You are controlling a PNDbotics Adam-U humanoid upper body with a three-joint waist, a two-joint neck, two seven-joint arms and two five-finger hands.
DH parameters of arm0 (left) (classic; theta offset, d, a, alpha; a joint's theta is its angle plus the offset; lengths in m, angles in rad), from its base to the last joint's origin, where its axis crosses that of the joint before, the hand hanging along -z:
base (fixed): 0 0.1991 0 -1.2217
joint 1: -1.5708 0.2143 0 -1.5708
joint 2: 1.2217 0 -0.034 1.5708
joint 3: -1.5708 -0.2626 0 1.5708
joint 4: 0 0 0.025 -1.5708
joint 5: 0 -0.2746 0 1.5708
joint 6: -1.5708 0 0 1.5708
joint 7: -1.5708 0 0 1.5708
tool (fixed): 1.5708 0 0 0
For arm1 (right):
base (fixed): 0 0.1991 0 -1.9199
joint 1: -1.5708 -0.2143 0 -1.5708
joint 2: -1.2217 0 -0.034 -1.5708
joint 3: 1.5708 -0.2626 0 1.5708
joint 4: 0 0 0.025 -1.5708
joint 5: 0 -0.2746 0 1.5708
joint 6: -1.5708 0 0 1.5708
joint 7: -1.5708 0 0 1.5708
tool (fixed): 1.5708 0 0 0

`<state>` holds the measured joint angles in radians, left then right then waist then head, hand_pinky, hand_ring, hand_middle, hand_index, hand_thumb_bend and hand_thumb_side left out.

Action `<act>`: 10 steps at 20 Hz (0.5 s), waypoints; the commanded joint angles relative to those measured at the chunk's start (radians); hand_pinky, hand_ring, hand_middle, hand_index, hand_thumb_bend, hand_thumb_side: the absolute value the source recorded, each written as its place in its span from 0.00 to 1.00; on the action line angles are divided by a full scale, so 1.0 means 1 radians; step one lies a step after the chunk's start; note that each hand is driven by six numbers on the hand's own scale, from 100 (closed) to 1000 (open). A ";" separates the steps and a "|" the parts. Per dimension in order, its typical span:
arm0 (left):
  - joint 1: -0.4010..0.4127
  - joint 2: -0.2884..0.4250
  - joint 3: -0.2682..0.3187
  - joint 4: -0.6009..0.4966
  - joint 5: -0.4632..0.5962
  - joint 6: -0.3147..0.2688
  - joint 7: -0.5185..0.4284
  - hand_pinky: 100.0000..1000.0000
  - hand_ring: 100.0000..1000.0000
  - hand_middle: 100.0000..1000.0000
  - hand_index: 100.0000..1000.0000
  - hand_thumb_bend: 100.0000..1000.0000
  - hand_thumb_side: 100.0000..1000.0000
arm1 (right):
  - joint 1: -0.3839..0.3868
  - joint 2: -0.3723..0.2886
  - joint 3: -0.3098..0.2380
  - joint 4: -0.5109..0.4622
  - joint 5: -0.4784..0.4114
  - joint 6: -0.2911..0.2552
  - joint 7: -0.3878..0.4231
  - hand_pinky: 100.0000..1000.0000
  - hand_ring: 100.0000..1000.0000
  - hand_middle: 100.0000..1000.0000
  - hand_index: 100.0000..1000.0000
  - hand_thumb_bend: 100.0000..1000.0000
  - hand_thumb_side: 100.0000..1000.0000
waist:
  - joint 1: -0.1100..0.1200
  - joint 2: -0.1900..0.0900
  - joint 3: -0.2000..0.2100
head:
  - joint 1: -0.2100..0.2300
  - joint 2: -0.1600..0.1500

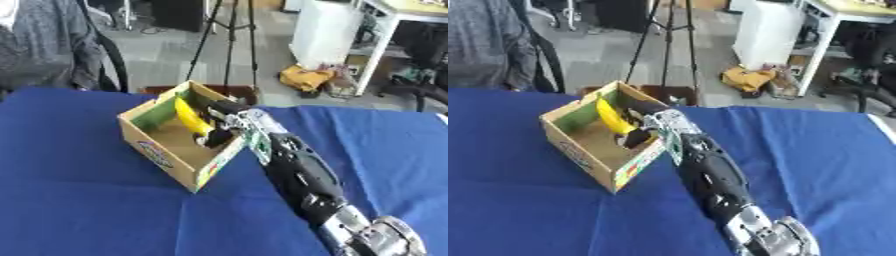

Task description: Pick up objects on the table and place them in the box.

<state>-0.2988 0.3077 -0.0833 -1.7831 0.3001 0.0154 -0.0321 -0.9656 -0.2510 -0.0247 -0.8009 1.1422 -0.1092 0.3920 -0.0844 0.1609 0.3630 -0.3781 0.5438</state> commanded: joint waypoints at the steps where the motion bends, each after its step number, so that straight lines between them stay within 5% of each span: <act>1: -0.015 0.008 0.003 -0.016 0.002 -0.004 0.000 0.56 0.58 0.65 0.67 0.52 1.00 | -0.015 -0.016 -0.007 -0.007 0.002 0.004 -0.001 0.58 0.62 0.67 0.80 0.23 0.54 | 0.005 -0.011 -0.005 | 0.002 -0.014; 6: -0.015 0.009 0.004 -0.015 0.001 -0.005 0.001 0.56 0.58 0.65 0.66 0.52 1.00 | -0.014 -0.019 0.003 -0.037 -0.002 -0.020 -0.023 0.63 0.72 0.78 0.86 0.46 0.60 | 0.004 -0.013 -0.017 | 0.005 -0.015; 10: -0.011 0.009 0.008 -0.014 0.001 -0.007 0.004 0.56 0.58 0.65 0.66 0.52 1.00 | -0.012 -0.035 0.014 -0.095 -0.012 -0.049 -0.068 0.60 0.68 0.72 0.84 0.32 0.60 | 0.005 -0.017 -0.035 | 0.016 -0.013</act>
<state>-0.2991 0.3077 -0.0825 -1.7830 0.3001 0.0127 -0.0292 -0.9589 -0.2533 -0.0123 -0.8572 1.1359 -0.1509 0.3390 -0.0877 0.1605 0.3247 -0.3666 0.5427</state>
